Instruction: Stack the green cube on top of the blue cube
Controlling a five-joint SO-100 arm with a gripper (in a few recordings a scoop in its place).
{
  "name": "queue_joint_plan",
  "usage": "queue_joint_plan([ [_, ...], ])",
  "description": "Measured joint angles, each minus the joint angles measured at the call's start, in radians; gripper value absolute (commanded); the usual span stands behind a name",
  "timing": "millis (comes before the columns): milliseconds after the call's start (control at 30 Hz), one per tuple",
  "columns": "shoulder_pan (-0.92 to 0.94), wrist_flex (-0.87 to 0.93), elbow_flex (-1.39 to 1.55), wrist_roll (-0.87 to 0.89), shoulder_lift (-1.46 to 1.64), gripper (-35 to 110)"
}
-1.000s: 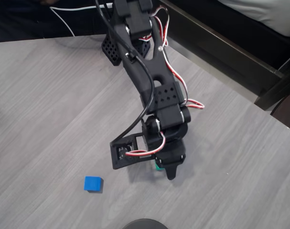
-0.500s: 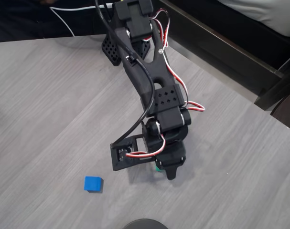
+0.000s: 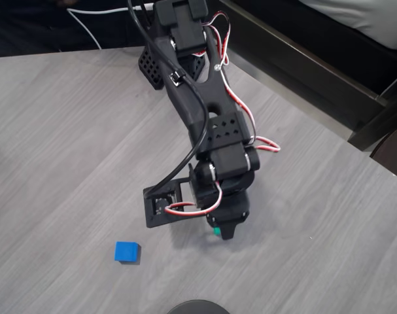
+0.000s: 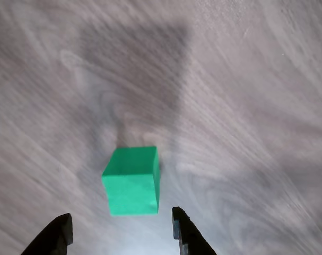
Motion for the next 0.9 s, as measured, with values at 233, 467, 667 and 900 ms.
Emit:
queue_joint_plan([
  [233, -0.006, -0.044, -0.002, 0.000, -0.067, 28],
  [467, -0.020, -0.046, -0.075, 0.000, -0.175, 0],
  [667, 0.015, -0.012, -0.089, 0.006, -0.163, 0],
  [900, 0.196, 0.074, -0.181, 0.000, 0.002, 0],
])
